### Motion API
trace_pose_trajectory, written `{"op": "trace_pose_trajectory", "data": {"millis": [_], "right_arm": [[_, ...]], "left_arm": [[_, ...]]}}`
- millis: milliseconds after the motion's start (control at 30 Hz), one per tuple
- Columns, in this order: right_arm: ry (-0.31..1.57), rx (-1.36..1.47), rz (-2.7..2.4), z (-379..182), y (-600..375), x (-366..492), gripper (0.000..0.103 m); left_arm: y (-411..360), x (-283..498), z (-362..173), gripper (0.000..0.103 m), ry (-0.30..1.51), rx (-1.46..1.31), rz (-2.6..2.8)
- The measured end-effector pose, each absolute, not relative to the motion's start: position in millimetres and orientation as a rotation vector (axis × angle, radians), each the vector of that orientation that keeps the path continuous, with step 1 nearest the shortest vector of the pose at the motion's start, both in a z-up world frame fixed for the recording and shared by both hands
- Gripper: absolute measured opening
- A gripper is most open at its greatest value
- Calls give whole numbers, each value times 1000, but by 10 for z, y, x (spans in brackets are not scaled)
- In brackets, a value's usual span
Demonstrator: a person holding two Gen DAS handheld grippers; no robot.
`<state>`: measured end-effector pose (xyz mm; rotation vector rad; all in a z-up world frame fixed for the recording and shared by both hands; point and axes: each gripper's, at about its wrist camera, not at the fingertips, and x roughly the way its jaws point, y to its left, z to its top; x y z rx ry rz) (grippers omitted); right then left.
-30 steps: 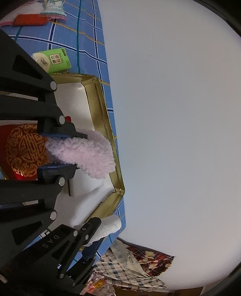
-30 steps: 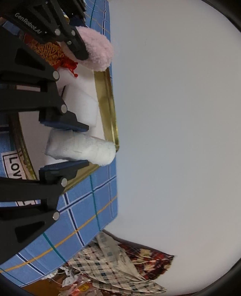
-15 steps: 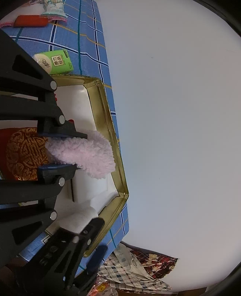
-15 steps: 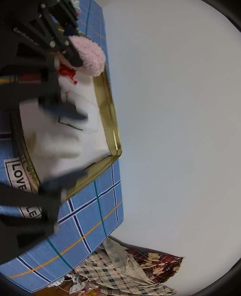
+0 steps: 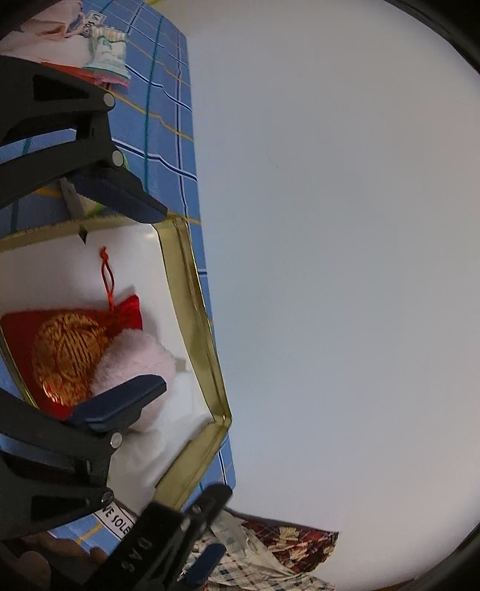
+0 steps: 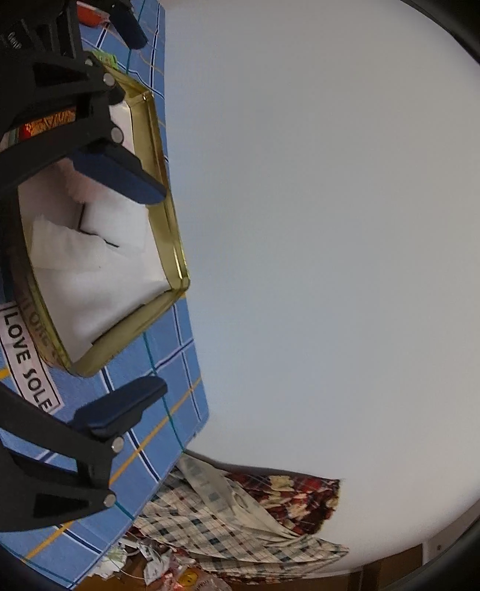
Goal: Organize soft objects
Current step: 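Lower the towel and sock into the tin and open both tools, then withdraw both tools up from the gold tin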
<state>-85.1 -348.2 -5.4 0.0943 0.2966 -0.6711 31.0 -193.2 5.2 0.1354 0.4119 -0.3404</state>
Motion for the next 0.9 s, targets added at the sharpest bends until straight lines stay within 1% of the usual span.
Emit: {"op": "trace_pose_trajectory", "data": {"millis": [267, 533, 900], "right_arm": [[262, 20, -707, -32, -3384, -878, 96], [248, 61, -714, -35, -3371, -940, 96], [257, 75, -767, -59, -3236, -968, 94]], "left_arm": [[-1754, 188, 6, 86, 366, 212, -271], [-1423, 105, 21, 86, 338, 164, -239], [-965, 137, 1, 86, 379, 132, -224]]}}
